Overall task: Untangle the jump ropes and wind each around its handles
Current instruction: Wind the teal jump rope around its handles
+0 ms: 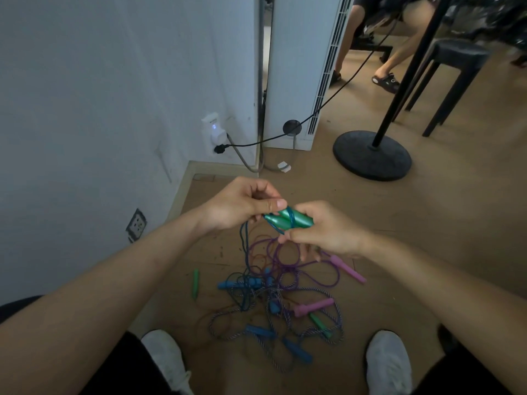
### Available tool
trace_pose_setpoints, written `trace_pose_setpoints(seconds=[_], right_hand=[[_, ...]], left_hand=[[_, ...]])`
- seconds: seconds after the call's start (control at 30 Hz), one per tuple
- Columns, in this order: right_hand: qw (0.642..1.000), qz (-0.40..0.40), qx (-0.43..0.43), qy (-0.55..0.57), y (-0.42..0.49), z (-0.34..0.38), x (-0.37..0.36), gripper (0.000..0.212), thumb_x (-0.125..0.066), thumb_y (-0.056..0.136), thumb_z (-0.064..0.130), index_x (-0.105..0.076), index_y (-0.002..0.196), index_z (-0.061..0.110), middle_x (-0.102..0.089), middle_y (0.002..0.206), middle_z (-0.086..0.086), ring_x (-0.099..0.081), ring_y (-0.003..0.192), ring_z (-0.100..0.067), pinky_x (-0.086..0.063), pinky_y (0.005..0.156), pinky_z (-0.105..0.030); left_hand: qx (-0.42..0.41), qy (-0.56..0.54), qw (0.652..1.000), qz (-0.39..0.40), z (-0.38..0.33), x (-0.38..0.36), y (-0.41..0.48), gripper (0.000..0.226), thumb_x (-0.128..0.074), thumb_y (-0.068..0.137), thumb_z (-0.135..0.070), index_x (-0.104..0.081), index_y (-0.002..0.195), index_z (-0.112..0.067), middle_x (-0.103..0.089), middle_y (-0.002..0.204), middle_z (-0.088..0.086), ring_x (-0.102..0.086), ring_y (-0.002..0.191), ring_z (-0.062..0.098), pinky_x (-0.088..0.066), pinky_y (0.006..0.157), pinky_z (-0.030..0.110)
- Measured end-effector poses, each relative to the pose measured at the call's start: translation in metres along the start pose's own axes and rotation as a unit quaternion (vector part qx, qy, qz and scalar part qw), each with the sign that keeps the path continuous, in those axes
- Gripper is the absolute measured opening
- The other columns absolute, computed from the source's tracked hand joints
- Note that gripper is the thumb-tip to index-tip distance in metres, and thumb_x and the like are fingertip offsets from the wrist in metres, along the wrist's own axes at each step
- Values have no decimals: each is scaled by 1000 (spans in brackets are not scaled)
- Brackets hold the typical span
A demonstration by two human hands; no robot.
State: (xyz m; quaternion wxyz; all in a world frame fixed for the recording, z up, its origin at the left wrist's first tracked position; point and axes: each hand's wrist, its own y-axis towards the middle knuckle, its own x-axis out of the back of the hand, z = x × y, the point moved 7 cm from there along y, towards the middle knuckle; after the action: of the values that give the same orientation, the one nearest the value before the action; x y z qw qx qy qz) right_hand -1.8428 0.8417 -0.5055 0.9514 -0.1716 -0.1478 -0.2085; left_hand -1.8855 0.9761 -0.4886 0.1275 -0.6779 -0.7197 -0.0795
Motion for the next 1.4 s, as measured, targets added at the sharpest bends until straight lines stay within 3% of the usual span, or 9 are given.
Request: trace_pose_setpoints(seconds=[0.1,0.23,0.4,0.53,0.63,0.8,1.03,1.17,1.4], right_hand=[[997,-68,34,8,-2,0,5,10,-71,86,1,-65,93,2,-72,72,-10,-71,58,-23,-57,50,-34],[987,-140,66,45,-6,4,16,21,-76,80,-2,-63,95,4,-73,78,-11,-71,60,-23,-58,53,-33],[984,-127,126,19,-15,15,13,32,-74,81,-2,-63,105,16,-70,93,-1,-69,59,-24,-53,45,-35],[984,-92,145,45,-18,22,15,30,-71,80,-10,-64,104,7,-72,83,1,-66,52,-19,-49,39,-30],[985,-71,135,75,-17,20,19,28,-67,81,-16,-63,105,-2,-72,73,1,-62,47,-17,-46,37,-25],[978,-57,105,169,-12,14,23,27,-64,74,-6,-63,99,4,-68,85,-13,-56,49,-22,-38,35,-22],[924,-103,68,362,-10,10,46,37,-57,71,1,-61,107,9,-66,87,-12,-51,52,-19,-33,36,-19],[904,-118,83,403,-7,11,55,45,-53,80,-2,-63,120,17,-62,94,-19,-51,55,-18,-36,41,-19],[908,-89,103,397,-7,20,50,45,-47,89,-10,-61,125,13,-59,106,-18,-54,62,-18,-39,47,-21]], left_hand=[[-1,-10,1000,-16,-2,4,0,15,-72,87,-17,-69,90,-2,-66,63,-7,-51,52,6,-44,48,17],[5,-34,999,-31,1,9,-2,10,-70,88,-13,-68,90,-4,-67,71,5,-54,51,6,-45,48,16],[22,-80,996,21,6,10,-4,7,-69,87,-16,-71,89,-9,-71,73,2,-54,54,7,-44,49,17],[29,-92,993,71,5,12,-5,14,-68,82,-19,-71,90,-9,-72,72,-1,-55,55,6,-43,50,16],[1,-68,997,41,1,12,-4,15,-71,79,-20,-72,90,-9,-72,69,-5,-58,57,6,-47,54,17],[-36,-28,999,-4,1,19,-2,6,-71,85,-11,-72,91,-8,-72,70,-4,-59,58,7,-51,60,20],[-24,-32,992,-121,23,43,-1,1,-70,89,-12,-71,88,-12,-72,77,0,-54,54,6,-46,53,18],[-20,-1,980,-199,31,33,-1,6,-73,87,-5,-69,84,-7,-64,61,-7,-54,49,4,-44,49,17],[-42,120,978,-163,32,3,5,12,-80,84,-16,-72,76,-17,-69,69,-3,-56,55,4,-50,57,27]])
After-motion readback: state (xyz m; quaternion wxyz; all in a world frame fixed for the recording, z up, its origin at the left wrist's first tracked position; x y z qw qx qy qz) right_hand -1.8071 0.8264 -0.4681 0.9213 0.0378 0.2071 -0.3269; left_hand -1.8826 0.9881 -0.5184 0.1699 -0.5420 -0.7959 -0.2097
